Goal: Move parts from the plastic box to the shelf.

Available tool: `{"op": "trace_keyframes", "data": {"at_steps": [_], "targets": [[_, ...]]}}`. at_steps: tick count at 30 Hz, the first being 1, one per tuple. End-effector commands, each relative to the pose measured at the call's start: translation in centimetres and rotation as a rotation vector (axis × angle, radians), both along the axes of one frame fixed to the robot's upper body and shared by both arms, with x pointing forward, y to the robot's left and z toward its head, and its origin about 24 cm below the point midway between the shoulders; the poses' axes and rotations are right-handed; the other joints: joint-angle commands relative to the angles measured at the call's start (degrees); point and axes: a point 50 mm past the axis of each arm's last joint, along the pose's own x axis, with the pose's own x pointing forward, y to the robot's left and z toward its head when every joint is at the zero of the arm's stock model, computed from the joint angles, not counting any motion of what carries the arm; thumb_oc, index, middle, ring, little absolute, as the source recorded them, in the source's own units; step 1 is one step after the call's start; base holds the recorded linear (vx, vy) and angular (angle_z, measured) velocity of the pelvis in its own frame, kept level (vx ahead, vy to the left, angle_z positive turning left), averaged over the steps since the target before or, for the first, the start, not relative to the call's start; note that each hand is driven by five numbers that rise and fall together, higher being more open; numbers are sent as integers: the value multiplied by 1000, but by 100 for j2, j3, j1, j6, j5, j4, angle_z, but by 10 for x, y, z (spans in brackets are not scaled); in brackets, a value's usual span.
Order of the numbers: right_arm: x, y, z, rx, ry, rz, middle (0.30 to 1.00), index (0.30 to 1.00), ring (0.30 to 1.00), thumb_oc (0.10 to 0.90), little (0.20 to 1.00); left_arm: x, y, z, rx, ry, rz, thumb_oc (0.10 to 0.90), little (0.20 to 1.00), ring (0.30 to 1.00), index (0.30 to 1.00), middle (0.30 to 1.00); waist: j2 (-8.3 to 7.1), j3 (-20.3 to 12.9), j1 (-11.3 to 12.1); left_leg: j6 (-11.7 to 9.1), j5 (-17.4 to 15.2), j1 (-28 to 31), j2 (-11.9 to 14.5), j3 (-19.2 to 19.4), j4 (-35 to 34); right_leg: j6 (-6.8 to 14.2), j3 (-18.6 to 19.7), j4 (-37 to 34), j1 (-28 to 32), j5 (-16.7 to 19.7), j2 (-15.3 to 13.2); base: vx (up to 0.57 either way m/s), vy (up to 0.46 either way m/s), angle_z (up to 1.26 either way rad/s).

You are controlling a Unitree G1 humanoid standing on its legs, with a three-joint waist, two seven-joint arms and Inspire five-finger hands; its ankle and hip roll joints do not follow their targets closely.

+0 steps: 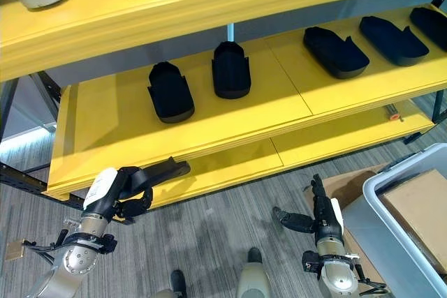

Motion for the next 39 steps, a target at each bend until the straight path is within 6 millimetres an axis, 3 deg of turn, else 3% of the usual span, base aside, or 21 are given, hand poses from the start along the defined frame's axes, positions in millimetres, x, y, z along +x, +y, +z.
{"op": "trace_keyframes", "data": {"at_steps": [1, 6, 12, 19, 30, 39], "targets": [[19, -8, 39, -52, -216, -19, 1000, 1000, 1000, 900, 1000, 22, 8, 105, -24, -544, 5, 400, 300, 300, 300, 300, -343, -381, -61, 25, -375, -226, 345, -150, 618, 151, 236, -494, 843, -304, -244, 15, 129, -2], [20, -6, 33, -42, -192, -25, 1000, 1000, 1000, 900, 1000, 22, 4, 108, -30, -550, -22, 400, 300, 300, 300, 300, -459, -425, -32, 92, -449, -212, 308, -82, 664, 200, 353, -569, 827, -245, -264, 14, 46, -8], [22, 0, 25, -19, -159, 1, 1000, 1000, 1000, 900, 1000, 34, -30, 115, -116, -550, -180, 400, 300, 300, 300, 300, -624, -474, -121, 116, -532, -159, 372, 38, 771, 242, 441, -572, 822, -235, -231, 20, 5, -10], [22, 6, 18, -12, -125, 24, 1000, 1000, 1000, 900, 1000, 41, -63, 126, -216, -560, -328, 400, 300, 300, 300, 300, -693, -485, -207, 116, -586, -6, 457, 230, 783, 259, 582, -556, 813, -223, -158, 20, 1, -12], [23, 16, 17, 26, -132, 58, 1000, 1000, 1000, 900, 1000, 44, -119, 167, -407, -669, -571, 400, 300, 300, 300, 300, -776, -491, -352, 91, -607, 90, 534, 357, 802, 275, 651, -539, 814, -237, -111, 4, -3, -10], [24, 17, 17, 31, -130, 57, 1000, 1000, 1000, 900, 1000, 42, -135, 180, -445, -705, -636, 400, 300, 300, 300, 300, -794, -501, -377, 93, -624, 121, 541, 377, 811, 286, 642, -568, 861, -222, -115, 0, 0, 0]]}}
